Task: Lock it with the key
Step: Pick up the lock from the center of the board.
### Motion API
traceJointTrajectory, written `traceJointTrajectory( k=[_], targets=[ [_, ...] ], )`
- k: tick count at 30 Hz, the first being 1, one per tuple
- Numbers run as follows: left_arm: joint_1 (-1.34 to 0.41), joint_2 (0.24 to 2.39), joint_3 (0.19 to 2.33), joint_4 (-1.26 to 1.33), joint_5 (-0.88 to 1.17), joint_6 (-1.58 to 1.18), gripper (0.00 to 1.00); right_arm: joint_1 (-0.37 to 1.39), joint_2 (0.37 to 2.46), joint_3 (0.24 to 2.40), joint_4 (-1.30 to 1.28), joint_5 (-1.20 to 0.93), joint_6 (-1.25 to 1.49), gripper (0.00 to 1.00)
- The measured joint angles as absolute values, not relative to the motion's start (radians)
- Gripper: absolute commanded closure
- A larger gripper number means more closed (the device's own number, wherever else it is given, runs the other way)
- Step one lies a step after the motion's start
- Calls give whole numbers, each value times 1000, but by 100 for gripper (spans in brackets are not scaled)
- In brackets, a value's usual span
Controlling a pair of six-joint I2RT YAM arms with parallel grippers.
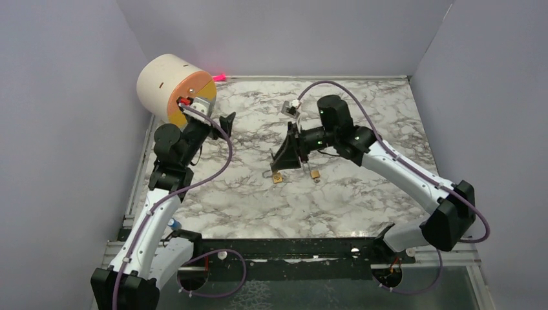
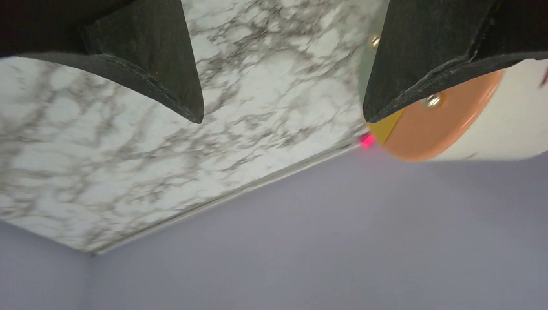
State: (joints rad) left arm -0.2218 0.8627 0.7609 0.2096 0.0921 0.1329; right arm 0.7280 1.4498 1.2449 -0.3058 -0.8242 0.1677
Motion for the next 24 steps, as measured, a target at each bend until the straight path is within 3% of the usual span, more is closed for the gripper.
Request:
traceJointTrajectory(
  k=[7,10,16,24],
  targets=[
    [-168,1036,899,315,821,-36,7,682,1322,1243,-195,-1181,196,99],
    [-172,1127,968,334,1039,-117,6,682,1293,1234,-171,-1275,210,99],
    [-259,1140,1005,343,1299,-184,4,682,1283,1186,-151,-1356,230,99],
    [-364,1150,1016,360,1426,-229,6,682,1303,1171,-149,-1367,244,99]
  ],
)
